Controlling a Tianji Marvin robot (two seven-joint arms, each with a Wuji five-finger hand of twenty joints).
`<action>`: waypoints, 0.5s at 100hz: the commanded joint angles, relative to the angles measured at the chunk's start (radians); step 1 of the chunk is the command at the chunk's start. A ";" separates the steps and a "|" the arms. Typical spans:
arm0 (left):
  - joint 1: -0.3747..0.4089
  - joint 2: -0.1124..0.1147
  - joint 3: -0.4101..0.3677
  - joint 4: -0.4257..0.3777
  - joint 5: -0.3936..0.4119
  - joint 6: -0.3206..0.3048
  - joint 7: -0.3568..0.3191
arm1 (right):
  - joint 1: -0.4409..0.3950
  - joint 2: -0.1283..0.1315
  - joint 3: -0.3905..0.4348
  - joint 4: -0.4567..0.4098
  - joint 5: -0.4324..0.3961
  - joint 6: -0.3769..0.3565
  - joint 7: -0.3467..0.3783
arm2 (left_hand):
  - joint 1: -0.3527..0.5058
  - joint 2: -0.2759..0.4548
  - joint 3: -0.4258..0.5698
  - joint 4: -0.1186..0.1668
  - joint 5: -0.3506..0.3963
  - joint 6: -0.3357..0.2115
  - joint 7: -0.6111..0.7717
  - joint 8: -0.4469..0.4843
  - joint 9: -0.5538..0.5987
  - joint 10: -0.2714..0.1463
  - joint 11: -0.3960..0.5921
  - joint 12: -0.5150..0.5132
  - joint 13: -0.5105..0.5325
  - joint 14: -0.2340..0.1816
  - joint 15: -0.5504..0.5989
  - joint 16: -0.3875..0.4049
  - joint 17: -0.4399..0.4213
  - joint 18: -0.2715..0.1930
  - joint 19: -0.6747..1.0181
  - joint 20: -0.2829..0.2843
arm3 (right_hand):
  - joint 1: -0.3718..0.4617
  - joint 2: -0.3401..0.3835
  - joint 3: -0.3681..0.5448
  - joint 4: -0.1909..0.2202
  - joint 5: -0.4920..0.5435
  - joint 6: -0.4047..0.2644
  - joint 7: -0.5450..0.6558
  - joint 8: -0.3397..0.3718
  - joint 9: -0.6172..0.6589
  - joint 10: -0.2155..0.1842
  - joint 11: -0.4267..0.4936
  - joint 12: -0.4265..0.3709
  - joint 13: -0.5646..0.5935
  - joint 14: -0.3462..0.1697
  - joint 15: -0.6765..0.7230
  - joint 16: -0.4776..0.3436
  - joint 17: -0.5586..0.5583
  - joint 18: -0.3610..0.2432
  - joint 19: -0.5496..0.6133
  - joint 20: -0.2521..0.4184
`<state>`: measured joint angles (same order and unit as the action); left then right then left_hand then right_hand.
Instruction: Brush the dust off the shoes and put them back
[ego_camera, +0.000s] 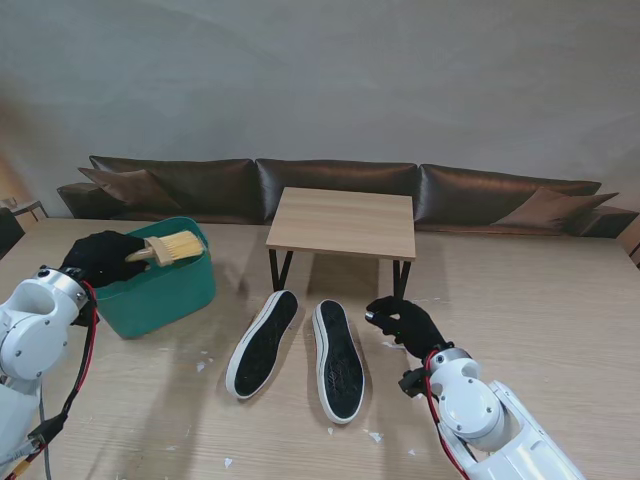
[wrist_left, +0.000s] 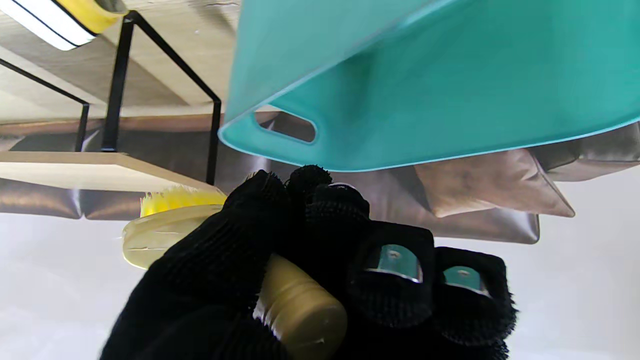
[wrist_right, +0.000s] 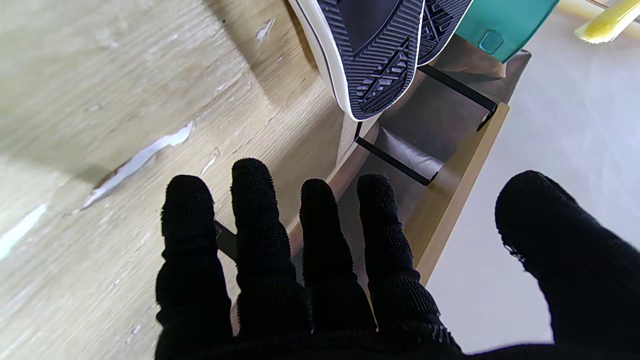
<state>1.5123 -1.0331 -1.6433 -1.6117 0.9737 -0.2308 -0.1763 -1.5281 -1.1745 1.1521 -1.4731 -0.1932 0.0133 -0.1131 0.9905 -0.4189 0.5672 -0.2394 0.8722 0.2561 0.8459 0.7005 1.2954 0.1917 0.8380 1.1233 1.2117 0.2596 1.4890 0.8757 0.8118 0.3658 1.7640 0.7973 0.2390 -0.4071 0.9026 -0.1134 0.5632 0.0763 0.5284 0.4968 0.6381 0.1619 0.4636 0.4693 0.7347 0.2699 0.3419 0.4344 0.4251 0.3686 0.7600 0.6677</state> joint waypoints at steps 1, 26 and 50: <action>-0.023 0.007 -0.013 0.020 0.011 -0.010 -0.016 | 0.001 -0.010 -0.008 0.007 0.006 0.001 0.013 | 0.065 0.050 0.028 0.036 0.007 0.010 0.000 -0.004 0.061 0.042 0.003 -0.007 0.053 0.063 0.008 -0.004 -0.012 -0.001 0.045 0.011 | 0.002 0.015 0.019 0.026 0.002 0.006 0.013 -0.013 0.005 0.015 0.016 -0.010 0.013 0.004 0.007 0.008 -0.131 -0.004 0.018 0.009; -0.109 0.016 -0.015 0.151 0.041 -0.040 0.030 | 0.022 -0.019 -0.016 0.032 0.030 0.004 -0.002 | 0.070 0.051 0.020 0.039 0.007 0.012 -0.009 -0.010 0.062 0.045 -0.020 -0.018 0.052 0.077 -0.026 -0.013 -0.025 0.009 0.031 0.011 | 0.005 0.015 0.021 0.026 0.002 0.008 0.014 -0.013 0.004 0.017 0.018 -0.011 0.012 0.005 0.008 0.008 -0.133 -0.003 0.018 0.008; -0.199 0.025 0.038 0.307 0.050 -0.040 0.069 | 0.032 -0.024 -0.015 0.047 0.045 0.004 -0.010 | 0.080 0.050 0.009 0.047 0.007 0.012 -0.025 -0.030 0.064 0.057 -0.128 -0.076 0.048 0.117 -0.163 -0.033 -0.065 0.032 -0.021 0.009 | 0.004 0.018 0.022 0.025 0.001 0.008 0.014 -0.015 0.003 0.016 0.018 -0.011 0.011 0.007 0.008 0.007 -0.133 -0.004 0.017 0.008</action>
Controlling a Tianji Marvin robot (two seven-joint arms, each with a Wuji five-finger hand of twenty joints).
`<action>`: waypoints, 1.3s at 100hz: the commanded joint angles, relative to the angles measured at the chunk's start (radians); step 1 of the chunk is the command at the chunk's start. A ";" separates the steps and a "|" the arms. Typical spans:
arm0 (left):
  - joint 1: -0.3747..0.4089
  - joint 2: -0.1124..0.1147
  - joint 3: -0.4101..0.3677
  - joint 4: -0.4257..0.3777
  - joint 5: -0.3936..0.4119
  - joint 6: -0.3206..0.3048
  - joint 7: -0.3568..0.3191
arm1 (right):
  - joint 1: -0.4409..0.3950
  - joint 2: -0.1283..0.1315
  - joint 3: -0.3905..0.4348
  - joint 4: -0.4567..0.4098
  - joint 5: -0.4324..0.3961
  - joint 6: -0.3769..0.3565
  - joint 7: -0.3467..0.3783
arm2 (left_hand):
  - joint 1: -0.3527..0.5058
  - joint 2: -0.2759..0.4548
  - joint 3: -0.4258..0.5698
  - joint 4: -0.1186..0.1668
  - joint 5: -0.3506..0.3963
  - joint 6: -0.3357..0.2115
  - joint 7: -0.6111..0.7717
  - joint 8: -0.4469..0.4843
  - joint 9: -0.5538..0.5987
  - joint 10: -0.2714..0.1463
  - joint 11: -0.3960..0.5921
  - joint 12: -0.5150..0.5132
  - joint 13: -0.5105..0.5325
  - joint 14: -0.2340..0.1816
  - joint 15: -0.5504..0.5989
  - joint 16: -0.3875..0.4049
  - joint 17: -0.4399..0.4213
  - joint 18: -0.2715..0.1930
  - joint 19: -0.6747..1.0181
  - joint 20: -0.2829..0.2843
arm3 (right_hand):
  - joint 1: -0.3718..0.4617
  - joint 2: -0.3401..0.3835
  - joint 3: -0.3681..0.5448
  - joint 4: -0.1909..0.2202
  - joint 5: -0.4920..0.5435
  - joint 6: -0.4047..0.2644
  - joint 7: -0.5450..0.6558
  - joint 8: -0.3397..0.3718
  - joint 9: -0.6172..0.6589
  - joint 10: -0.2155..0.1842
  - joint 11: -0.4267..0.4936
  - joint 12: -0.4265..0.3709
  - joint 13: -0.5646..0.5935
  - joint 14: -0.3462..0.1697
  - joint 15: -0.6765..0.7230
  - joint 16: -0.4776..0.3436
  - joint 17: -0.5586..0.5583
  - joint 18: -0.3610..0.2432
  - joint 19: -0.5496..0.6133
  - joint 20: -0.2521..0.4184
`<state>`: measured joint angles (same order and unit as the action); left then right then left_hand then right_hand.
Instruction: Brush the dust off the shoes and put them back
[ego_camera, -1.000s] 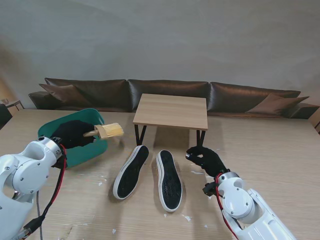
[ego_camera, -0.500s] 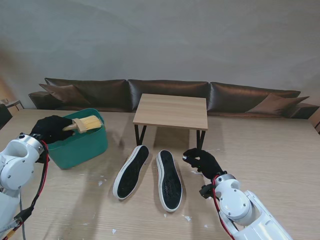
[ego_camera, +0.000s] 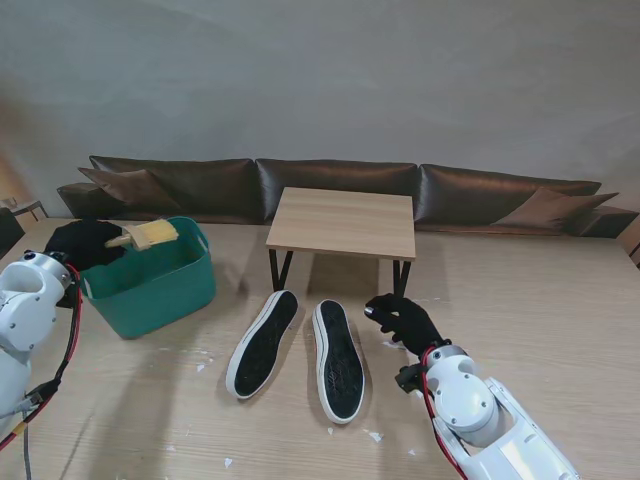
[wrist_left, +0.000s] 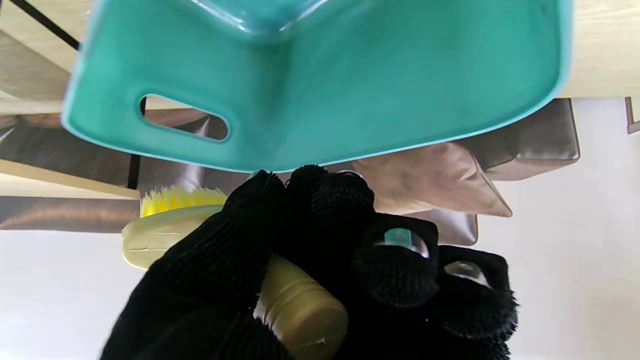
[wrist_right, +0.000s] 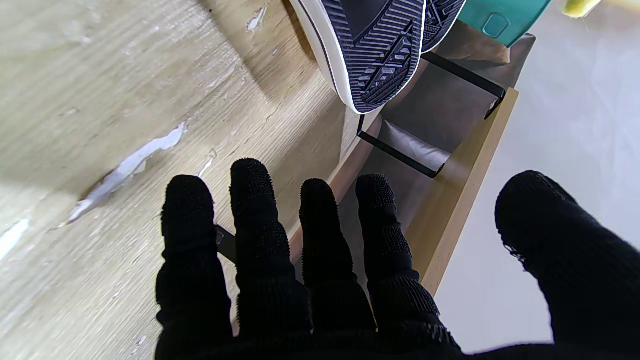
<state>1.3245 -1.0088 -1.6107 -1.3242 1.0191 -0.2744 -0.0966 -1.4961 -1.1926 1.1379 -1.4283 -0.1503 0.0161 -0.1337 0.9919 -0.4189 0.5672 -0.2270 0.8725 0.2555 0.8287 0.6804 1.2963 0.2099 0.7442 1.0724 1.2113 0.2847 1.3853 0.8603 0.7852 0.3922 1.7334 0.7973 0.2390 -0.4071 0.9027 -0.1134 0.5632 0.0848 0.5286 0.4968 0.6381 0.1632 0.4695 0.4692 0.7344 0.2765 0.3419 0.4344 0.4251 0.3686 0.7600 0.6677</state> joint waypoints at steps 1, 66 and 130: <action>-0.015 0.001 0.008 0.026 0.005 0.004 -0.009 | 0.000 -0.006 -0.001 0.003 0.002 0.001 0.010 | 0.080 0.050 0.009 0.035 0.006 0.012 -0.008 -0.011 0.062 0.041 -0.043 -0.030 0.047 0.095 -0.071 -0.019 -0.042 0.007 0.006 0.009 | 0.004 0.017 0.021 0.025 0.001 -0.001 0.014 -0.015 0.004 0.015 0.013 -0.011 0.011 0.001 0.008 0.007 -0.134 -0.004 0.017 0.008; -0.137 0.008 0.122 0.239 -0.019 0.067 0.033 | 0.028 -0.018 -0.019 0.053 0.045 -0.004 0.004 | 0.042 0.013 -0.034 0.089 0.001 0.012 -0.167 -0.110 -0.094 0.115 -0.411 -0.414 -0.238 0.151 -0.669 -0.162 -0.349 0.072 -0.351 -0.054 | 0.008 0.018 0.026 0.024 0.001 0.004 0.015 -0.016 0.000 0.019 0.012 -0.012 0.008 0.003 0.009 0.007 -0.136 -0.004 0.013 0.008; -0.146 0.008 0.132 0.243 -0.032 0.064 0.016 | 0.027 -0.020 -0.014 0.055 0.057 -0.005 0.003 | -0.282 -0.009 0.092 0.117 -0.036 0.011 -0.518 -0.173 -0.366 0.159 -0.562 -0.615 -0.546 0.167 -1.003 -0.361 -0.587 0.057 -0.745 -0.225 | 0.011 0.017 0.029 0.023 0.000 0.005 0.016 -0.018 0.001 0.022 0.014 -0.013 0.008 0.003 0.010 0.007 -0.135 -0.003 0.011 0.010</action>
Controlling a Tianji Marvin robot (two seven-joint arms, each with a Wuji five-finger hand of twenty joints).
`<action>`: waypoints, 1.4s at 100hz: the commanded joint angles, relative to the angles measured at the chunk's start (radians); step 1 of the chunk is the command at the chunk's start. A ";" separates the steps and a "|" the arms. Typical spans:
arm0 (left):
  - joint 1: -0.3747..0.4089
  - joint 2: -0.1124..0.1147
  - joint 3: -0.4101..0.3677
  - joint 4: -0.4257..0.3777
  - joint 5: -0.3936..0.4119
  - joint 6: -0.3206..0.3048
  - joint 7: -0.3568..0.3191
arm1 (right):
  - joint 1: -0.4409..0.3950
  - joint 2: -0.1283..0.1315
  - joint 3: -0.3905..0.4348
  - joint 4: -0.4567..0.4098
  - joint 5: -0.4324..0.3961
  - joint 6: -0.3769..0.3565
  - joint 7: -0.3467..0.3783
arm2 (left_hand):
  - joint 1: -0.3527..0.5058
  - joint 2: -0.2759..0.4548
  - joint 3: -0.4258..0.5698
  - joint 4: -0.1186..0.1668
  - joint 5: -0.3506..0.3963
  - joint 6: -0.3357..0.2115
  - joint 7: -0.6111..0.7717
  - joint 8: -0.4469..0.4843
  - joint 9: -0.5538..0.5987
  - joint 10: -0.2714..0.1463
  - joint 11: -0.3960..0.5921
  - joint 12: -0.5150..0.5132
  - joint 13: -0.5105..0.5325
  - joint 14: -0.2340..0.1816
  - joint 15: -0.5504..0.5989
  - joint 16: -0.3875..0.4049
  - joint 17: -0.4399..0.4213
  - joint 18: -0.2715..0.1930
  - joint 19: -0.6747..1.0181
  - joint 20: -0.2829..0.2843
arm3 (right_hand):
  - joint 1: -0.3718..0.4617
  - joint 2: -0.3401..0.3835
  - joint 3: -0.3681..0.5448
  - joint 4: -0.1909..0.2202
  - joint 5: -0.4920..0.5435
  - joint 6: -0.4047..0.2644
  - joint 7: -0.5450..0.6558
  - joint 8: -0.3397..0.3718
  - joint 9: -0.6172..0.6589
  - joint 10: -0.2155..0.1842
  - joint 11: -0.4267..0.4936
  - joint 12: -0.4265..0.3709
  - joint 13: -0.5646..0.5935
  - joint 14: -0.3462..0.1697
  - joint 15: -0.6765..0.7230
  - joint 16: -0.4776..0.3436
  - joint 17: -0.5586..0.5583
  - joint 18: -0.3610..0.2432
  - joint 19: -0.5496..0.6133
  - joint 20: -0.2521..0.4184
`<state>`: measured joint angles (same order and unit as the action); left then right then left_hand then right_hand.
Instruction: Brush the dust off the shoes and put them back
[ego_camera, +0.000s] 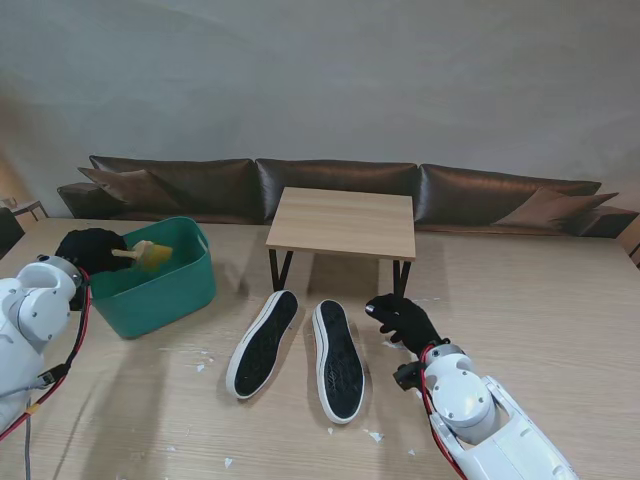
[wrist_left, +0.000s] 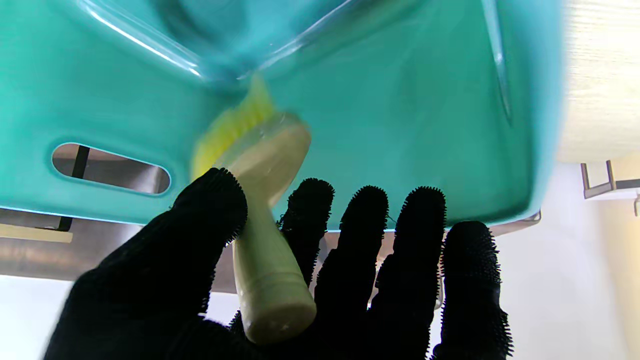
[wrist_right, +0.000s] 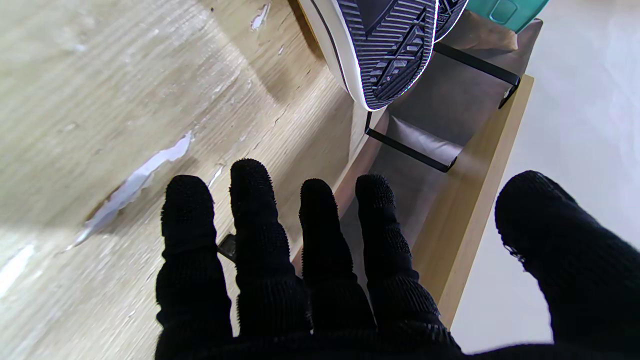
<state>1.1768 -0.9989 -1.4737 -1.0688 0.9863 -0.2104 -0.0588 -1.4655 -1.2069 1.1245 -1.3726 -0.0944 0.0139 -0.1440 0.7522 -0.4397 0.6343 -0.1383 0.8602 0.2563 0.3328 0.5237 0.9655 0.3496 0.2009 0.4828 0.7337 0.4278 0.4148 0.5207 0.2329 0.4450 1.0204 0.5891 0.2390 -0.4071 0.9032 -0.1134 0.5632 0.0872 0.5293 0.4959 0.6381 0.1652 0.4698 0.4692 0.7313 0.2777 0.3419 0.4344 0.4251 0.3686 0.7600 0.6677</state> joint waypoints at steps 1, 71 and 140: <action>0.002 -0.002 -0.005 -0.013 0.001 0.000 -0.022 | -0.004 -0.005 -0.001 -0.001 0.001 -0.003 0.014 | -0.045 0.011 0.023 0.028 -0.025 0.010 -0.024 -0.017 -0.040 0.019 -0.021 -0.027 -0.072 0.024 -0.035 -0.023 -0.037 0.005 -0.035 -0.018 | 0.010 0.017 0.029 0.023 0.000 0.003 0.015 -0.017 0.001 0.020 0.014 -0.012 0.012 0.002 0.010 0.007 -0.135 -0.003 0.011 0.010; 0.105 -0.022 -0.076 -0.187 -0.062 0.001 -0.054 | -0.002 -0.004 -0.001 0.004 -0.002 -0.008 0.018 | -0.084 0.063 -0.082 0.032 -0.060 0.027 -0.081 -0.067 -0.125 0.046 -0.046 -0.073 -0.175 0.061 -0.096 -0.054 -0.110 0.007 -0.188 -0.026 | 0.011 0.017 0.030 0.023 0.001 0.003 0.016 -0.018 0.001 0.019 0.015 -0.012 0.012 0.003 0.011 0.007 -0.134 -0.003 0.011 0.012; 0.332 -0.044 0.066 -0.758 -0.292 0.391 -0.318 | -0.009 0.006 0.005 -0.007 -0.090 -0.033 -0.002 | 0.003 0.174 -0.371 0.062 -0.079 0.070 -0.112 -0.066 -0.134 0.084 -0.047 -0.013 -0.196 0.080 -0.063 0.015 -0.127 -0.008 -0.124 0.077 | 0.008 0.016 0.030 0.023 0.000 0.001 0.017 -0.018 0.002 0.017 0.015 -0.013 0.016 0.000 0.012 0.007 -0.129 -0.002 0.014 0.013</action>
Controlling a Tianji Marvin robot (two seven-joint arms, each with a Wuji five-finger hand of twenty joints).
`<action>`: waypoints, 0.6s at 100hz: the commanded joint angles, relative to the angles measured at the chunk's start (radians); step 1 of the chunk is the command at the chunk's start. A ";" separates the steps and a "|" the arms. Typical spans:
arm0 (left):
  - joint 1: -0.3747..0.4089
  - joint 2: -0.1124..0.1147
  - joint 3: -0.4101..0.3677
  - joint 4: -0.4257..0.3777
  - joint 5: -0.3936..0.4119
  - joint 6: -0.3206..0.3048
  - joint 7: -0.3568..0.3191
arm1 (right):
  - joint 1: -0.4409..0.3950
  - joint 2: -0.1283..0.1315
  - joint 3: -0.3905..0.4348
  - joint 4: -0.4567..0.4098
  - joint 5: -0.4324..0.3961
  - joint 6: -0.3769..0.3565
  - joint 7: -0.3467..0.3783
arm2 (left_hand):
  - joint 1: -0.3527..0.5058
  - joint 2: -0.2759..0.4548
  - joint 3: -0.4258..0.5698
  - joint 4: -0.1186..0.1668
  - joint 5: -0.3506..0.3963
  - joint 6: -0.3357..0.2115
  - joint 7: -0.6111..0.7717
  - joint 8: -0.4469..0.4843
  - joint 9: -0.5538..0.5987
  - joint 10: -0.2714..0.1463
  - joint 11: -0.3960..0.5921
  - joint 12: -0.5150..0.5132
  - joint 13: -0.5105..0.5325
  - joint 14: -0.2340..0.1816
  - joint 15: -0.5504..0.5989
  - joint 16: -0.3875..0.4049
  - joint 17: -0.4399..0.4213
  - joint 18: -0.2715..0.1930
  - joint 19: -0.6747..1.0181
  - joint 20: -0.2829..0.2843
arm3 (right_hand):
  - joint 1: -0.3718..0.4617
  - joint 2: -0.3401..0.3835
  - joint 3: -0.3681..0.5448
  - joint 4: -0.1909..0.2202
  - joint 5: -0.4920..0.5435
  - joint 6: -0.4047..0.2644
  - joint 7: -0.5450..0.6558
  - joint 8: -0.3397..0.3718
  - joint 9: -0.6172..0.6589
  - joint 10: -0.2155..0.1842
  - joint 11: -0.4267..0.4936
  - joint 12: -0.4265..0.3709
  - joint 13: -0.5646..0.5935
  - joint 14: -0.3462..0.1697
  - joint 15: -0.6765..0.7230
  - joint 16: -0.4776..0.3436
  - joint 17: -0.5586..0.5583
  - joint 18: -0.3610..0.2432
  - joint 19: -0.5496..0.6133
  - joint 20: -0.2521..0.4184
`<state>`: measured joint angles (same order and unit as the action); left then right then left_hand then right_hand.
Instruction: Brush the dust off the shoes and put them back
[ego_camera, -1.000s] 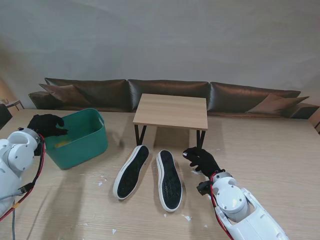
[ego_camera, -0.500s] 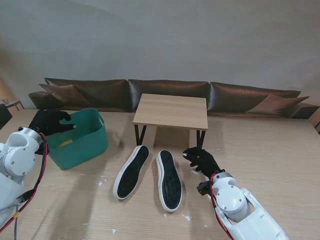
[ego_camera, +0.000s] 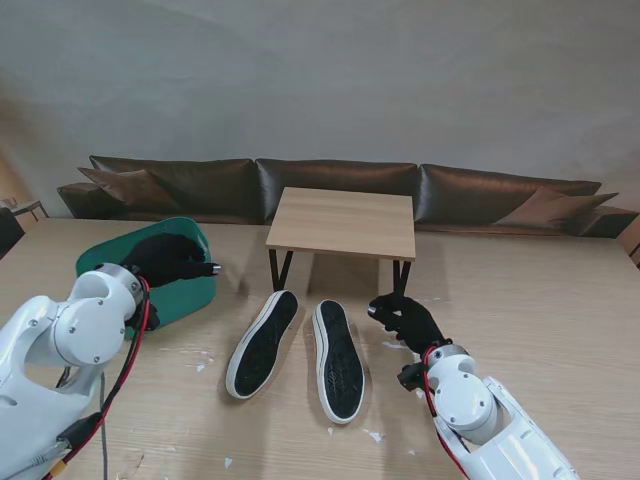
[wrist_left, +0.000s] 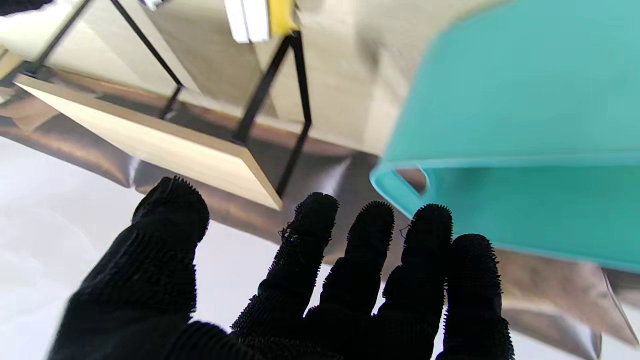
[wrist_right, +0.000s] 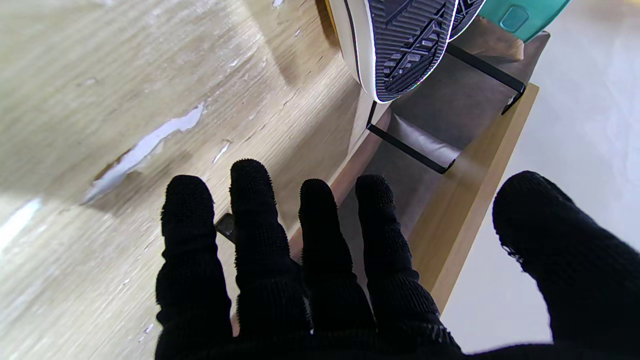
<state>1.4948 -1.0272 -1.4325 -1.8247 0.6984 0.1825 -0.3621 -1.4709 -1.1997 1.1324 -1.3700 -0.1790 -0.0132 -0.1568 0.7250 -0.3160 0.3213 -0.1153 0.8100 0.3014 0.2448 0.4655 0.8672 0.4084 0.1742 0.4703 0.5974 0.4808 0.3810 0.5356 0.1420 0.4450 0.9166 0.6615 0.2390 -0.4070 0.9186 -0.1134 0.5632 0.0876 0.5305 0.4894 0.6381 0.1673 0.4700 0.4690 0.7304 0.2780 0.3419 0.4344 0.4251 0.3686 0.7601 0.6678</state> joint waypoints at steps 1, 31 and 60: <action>0.014 -0.016 0.031 -0.004 -0.007 0.006 -0.016 | -0.003 -0.001 -0.003 -0.009 -0.006 -0.006 0.010 | 0.030 0.051 -0.060 0.039 -0.031 0.026 -0.025 -0.008 -0.038 0.025 -0.021 -0.001 -0.065 0.026 -0.032 -0.002 -0.040 -0.009 -0.025 0.003 | 0.008 0.016 0.014 0.023 0.000 0.001 0.016 -0.012 0.002 0.014 0.015 -0.013 0.017 0.000 0.012 0.007 -0.130 -0.002 0.014 0.012; 0.011 -0.025 0.151 0.029 -0.085 0.133 0.016 | 0.004 -0.004 -0.006 -0.003 -0.016 -0.007 -0.007 | 0.048 0.051 -0.155 0.053 -0.164 0.048 -0.102 -0.060 -0.215 0.013 -0.073 -0.073 -0.218 -0.013 -0.198 -0.093 -0.105 -0.058 -0.354 -0.053 | 0.009 0.015 0.014 0.023 0.001 0.000 0.015 -0.012 0.004 0.014 0.013 -0.013 0.018 -0.001 0.011 0.006 -0.130 -0.001 0.015 0.012; -0.044 -0.042 0.267 0.143 -0.110 0.181 0.093 | 0.012 -0.006 -0.008 0.008 -0.013 -0.007 -0.010 | 0.031 0.048 -0.214 0.062 -0.327 0.045 -0.162 -0.140 -0.336 -0.013 -0.089 -0.093 -0.271 -0.038 -0.248 -0.087 -0.057 -0.075 -0.648 0.114 | 0.010 0.014 0.015 0.023 0.001 0.001 0.014 -0.012 0.004 0.016 0.013 -0.013 0.019 0.002 0.010 0.006 -0.130 -0.001 0.016 0.011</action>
<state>1.4586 -1.0537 -1.1738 -1.7030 0.5915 0.3553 -0.2494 -1.4593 -1.2002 1.1266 -1.3634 -0.1922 -0.0164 -0.1788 0.7496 -0.2905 0.1399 -0.0960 0.5254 0.3375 0.0956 0.3378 0.5630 0.4022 0.0940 0.3855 0.3850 0.4556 0.1533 0.4493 0.0842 0.3930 0.3170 0.7412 0.2390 -0.4070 0.9186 -0.1134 0.5632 0.0876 0.5307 0.4893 0.6381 0.1677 0.4700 0.4687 0.7304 0.2780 0.3419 0.4345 0.4251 0.3686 0.7601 0.6678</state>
